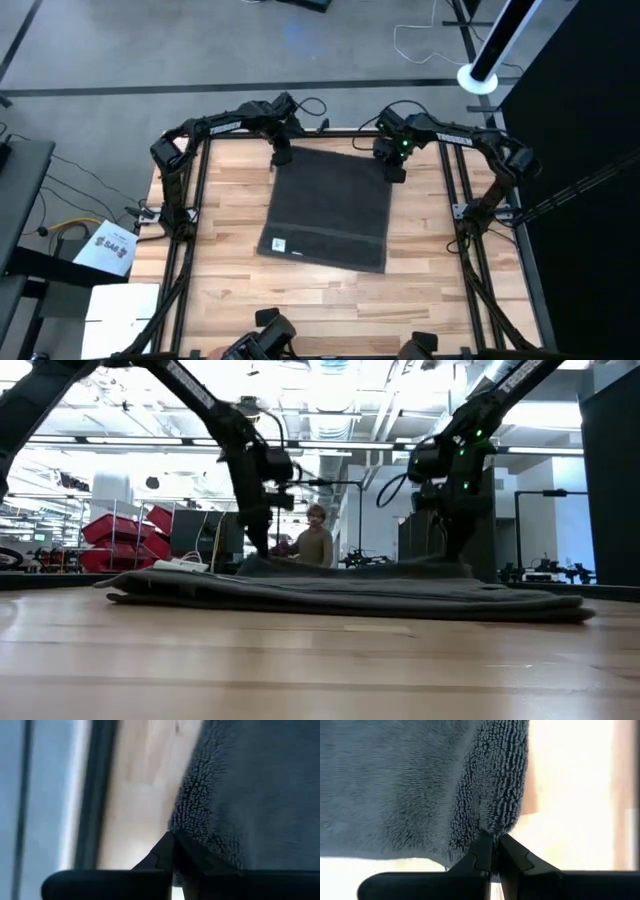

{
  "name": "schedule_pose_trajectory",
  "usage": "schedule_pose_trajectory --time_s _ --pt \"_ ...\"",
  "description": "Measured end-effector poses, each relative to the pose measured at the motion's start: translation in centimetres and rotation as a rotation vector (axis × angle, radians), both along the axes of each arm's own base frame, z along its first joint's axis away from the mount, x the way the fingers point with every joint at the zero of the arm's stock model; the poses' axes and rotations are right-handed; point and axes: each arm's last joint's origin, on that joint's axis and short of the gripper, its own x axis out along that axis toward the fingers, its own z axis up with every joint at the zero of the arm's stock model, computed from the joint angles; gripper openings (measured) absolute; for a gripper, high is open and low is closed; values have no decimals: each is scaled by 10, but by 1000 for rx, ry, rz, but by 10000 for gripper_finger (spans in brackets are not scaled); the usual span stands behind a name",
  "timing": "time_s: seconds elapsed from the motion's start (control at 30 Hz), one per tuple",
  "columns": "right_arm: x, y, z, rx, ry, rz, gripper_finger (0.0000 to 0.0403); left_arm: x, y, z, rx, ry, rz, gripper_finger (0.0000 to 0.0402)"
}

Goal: Roll towel
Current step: Fold the black towel

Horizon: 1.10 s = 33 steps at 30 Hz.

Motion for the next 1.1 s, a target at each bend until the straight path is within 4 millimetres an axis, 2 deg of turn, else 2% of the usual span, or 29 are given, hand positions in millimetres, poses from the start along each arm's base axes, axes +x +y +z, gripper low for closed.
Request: schedule_pose_trajectory --time_s 0.2,0.37,0.53,0.7,0.87,1.1 --pt "-11 6 19 -29 -14 35 4 -7 -13 15 -36 26 -9 0" --pt "-18 17 18 80 53 96 4 -7 -29 16 -93 92 -43 0" --pt "-14 22 21 67 39 109 4 -1 -40 28 -13 90 -65 0" --pt "-10 22 24 30 0 121 4 6 -37 34 50 13 -62 0" --pt "-8 24 23 49 -2 166 4 16 -26 16 101 -37 -125 16" --pt "-2 37 22 72 11 237 4 37 -8 -18 146 -107 -122 113"
